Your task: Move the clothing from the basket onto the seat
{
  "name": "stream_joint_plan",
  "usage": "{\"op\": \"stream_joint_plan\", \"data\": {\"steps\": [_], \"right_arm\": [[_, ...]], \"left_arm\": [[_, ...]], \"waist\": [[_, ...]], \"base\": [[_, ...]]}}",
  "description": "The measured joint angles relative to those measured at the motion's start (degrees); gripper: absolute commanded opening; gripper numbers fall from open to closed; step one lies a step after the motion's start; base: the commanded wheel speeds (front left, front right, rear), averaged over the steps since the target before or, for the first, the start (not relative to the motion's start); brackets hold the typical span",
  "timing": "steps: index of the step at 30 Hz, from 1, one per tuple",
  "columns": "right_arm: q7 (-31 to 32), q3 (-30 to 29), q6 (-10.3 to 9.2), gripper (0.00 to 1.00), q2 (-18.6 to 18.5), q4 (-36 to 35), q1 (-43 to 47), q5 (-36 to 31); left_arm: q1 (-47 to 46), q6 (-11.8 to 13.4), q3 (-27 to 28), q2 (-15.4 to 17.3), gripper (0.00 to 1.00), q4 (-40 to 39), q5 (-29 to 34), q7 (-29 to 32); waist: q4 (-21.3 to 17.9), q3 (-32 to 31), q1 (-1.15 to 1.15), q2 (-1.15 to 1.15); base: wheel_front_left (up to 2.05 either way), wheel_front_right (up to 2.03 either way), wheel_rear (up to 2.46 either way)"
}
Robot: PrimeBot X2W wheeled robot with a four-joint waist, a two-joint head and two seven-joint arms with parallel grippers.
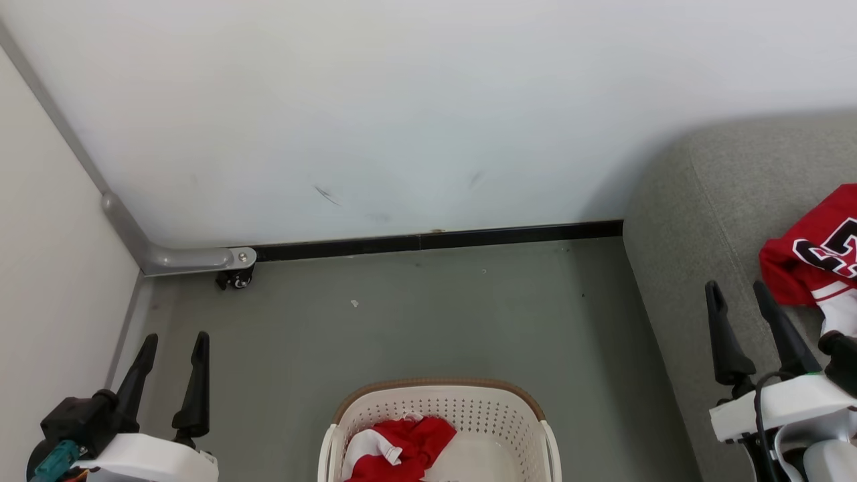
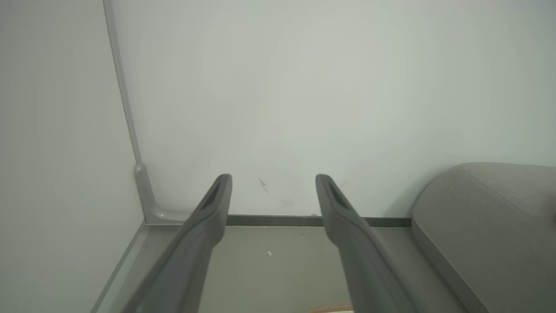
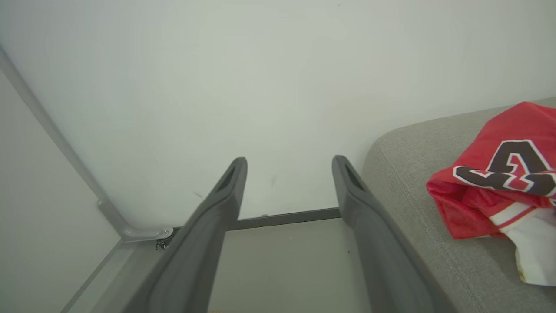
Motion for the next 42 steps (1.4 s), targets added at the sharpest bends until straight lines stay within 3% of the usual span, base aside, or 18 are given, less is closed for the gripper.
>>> {"op": "stream_joint_plan", "data": {"steps": [30, 42], "right_arm": [[0.0, 2.09, 0.0, 1.0, 0.82, -3.89, 5.13, -0.92], [0.0, 1.11, 0.0, 1.0, 1.68, -5.14, 6.02, -0.87]], "left_arm": [[3.8, -1.02, 2.21, -1.65, 1.0, -0.23, 1.74, 0.0], [3.8, -1.45, -0.56, -1.26, 1.0, -0.2, 3.2, 0.0]], "waist": [[-0.07, -2.77, 0.0, 0.0], [-0.81, -1.84, 0.0, 0.0]], "base": [[0.0, 0.0, 0.0], [0.0, 0.0, 0.0]]}}
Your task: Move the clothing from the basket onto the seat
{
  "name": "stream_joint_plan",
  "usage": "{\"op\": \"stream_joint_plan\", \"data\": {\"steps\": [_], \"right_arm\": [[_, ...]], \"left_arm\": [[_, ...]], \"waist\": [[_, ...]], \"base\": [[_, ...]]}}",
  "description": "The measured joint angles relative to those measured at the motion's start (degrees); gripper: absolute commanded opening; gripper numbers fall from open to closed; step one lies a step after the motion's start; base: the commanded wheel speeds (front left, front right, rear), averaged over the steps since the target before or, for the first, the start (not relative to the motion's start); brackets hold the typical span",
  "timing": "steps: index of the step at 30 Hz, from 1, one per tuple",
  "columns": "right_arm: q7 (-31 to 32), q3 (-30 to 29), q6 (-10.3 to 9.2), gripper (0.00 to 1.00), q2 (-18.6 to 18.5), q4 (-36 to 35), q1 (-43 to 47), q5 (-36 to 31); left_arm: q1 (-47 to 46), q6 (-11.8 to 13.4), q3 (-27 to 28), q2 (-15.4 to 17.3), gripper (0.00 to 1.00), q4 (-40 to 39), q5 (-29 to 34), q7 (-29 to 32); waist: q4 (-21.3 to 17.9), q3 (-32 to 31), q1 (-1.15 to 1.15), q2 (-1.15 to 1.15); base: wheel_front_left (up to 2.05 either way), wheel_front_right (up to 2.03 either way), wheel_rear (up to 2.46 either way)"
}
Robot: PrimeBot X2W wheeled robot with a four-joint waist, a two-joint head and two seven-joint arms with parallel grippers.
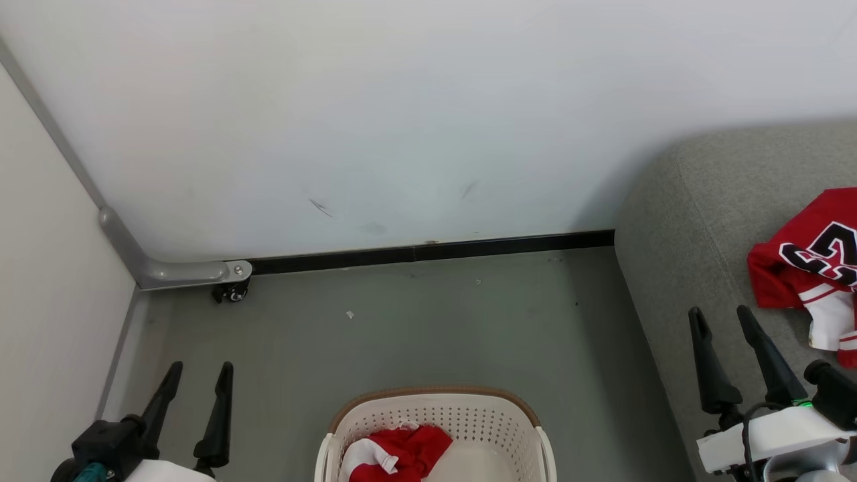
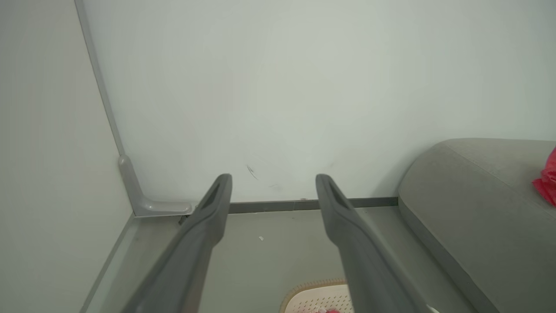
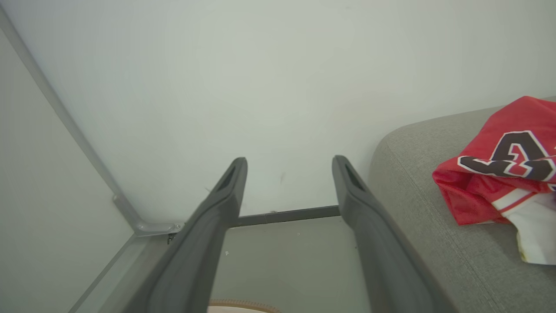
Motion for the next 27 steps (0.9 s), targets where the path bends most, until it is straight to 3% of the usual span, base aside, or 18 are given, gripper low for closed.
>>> {"op": "stream_joint_plan", "data": {"steps": [11, 27], "right_arm": [[0.0, -1.85, 0.0, 1.0, 0.43, -1.31, -0.02, 0.0], [0.0, -0.43, 0.0, 1.0, -0.13, -4.23, -4.03, -0.12]], "left_arm": [[-1.13, -0.05, -6.91, 0.24, 1.0, 0.51, 0.33, 0.0], [-6.47, -0.05, -18.28, 3.48, 1.0, 2.91, -0.55, 1.7]], "waist": [[-0.46, 2.03, 0.0, 0.0], [-1.1, 8.14, 0.0, 0.0]], "base": [[0.0, 0.0, 0.0], [0.0, 0.0, 0.0]]}}
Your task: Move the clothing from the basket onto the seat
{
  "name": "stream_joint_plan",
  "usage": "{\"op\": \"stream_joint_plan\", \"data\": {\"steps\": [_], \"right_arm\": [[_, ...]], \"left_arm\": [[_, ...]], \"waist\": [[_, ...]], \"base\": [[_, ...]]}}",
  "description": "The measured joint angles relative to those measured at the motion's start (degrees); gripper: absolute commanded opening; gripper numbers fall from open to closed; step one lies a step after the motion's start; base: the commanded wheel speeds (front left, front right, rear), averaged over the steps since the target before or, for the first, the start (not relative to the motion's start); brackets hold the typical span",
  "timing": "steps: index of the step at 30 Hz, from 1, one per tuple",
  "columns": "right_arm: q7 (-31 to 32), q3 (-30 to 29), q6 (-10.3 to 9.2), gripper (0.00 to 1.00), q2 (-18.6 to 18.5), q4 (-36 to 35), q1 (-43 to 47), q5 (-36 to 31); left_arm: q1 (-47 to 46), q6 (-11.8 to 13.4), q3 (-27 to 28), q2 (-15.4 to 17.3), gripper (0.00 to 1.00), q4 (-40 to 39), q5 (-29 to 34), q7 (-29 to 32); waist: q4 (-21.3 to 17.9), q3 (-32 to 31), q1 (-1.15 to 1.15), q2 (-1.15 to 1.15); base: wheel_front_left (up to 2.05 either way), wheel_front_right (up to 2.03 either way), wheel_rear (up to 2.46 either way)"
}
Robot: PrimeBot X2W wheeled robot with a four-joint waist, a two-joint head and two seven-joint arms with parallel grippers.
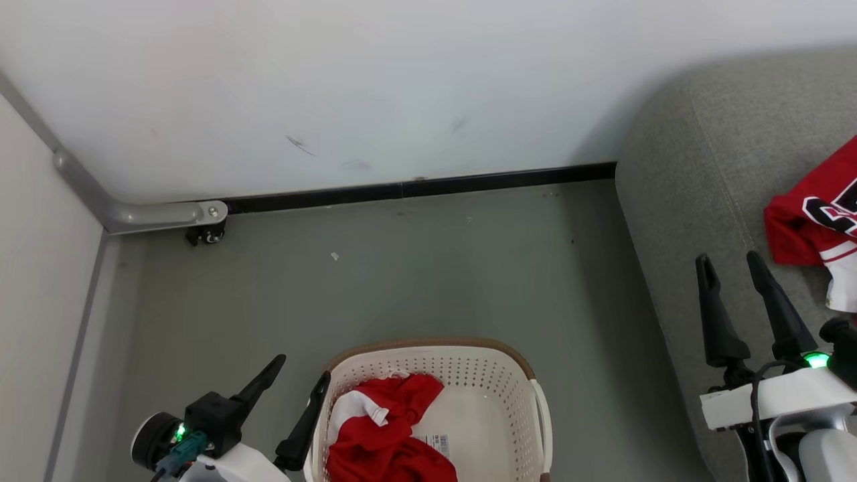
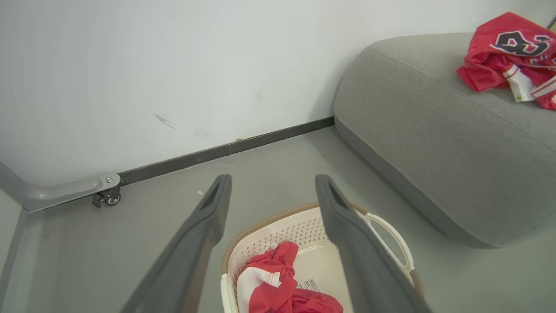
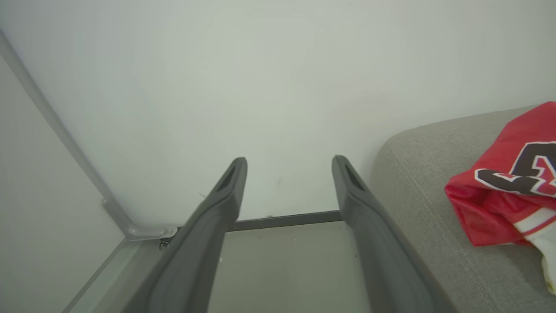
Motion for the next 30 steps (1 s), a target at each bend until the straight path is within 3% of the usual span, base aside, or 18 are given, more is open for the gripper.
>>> {"op": "stream_joint_plan", "data": {"steps": [30], "right_arm": [[-0.01, 1.52, 0.0, 1.0, 0.22, -2.8, -13.94, 0.04]], "left_arm": [[-16.66, 0.0, -18.12, 7.54, 1.0, 6.53, 5.95, 3.53]], "waist": [[-2.74, 16.81, 0.0, 0.0]], "base": [[0.0, 0.0, 0.0]]}}
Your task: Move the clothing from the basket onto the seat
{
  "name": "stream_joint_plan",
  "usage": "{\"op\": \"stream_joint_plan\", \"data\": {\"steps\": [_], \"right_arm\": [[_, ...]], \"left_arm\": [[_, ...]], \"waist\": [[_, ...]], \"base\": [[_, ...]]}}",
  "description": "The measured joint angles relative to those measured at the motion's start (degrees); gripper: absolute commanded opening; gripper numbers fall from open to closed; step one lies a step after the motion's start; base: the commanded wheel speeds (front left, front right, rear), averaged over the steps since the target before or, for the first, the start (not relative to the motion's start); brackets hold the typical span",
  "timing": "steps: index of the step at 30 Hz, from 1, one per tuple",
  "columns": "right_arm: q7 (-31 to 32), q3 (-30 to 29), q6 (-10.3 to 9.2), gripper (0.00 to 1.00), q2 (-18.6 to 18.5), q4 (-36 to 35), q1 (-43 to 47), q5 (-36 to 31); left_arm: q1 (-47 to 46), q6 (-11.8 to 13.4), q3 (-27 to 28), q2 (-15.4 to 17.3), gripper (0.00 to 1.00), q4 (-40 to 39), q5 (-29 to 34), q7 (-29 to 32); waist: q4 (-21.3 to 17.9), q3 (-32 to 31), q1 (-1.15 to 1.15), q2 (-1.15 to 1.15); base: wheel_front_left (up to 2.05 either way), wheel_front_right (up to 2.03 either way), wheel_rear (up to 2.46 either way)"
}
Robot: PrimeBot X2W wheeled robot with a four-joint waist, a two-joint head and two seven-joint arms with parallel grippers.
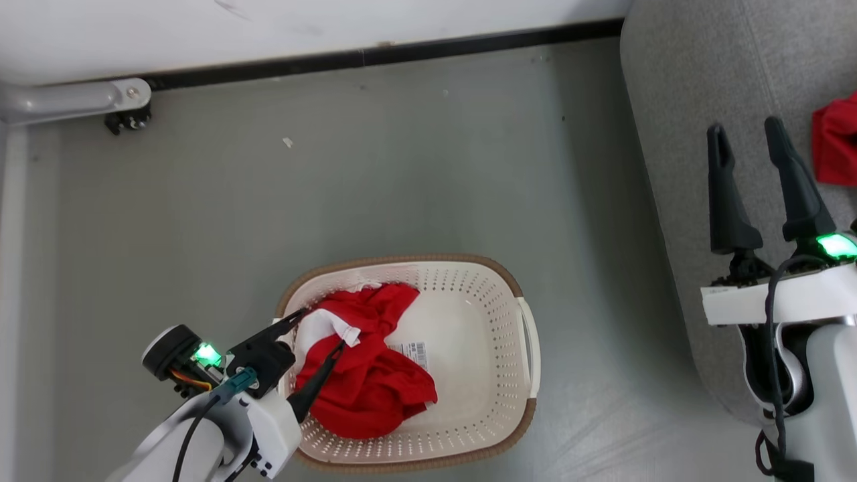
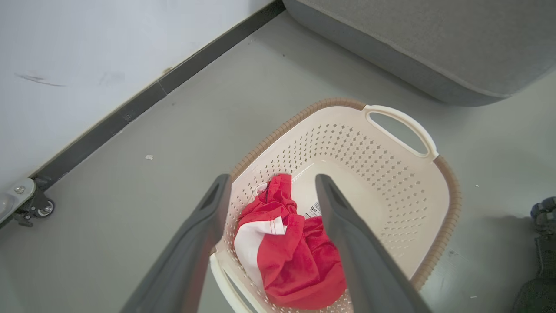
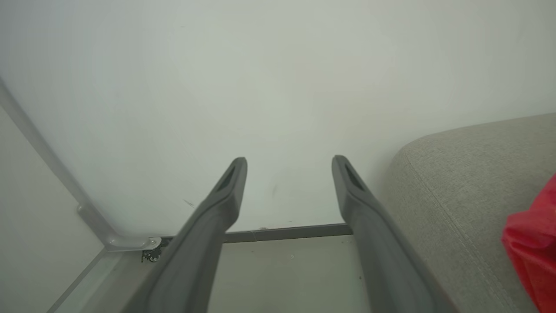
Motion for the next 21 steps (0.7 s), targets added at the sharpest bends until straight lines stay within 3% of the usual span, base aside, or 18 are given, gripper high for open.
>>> {"op": "stream_joint_plan", "data": {"steps": [21], "right_arm": [[-0.08, 1.67, 0.0, 1.0, 0.78, -0.9, -9.24, 0.51]], "left_arm": [[-9.94, 0.0, -3.48, -0.2, 1.0, 8.56, -1.55, 3.53]], "waist": [[-3.62, 11.27, 0.0, 0.0]], "base": [[0.0, 0.0, 0.0]]}}
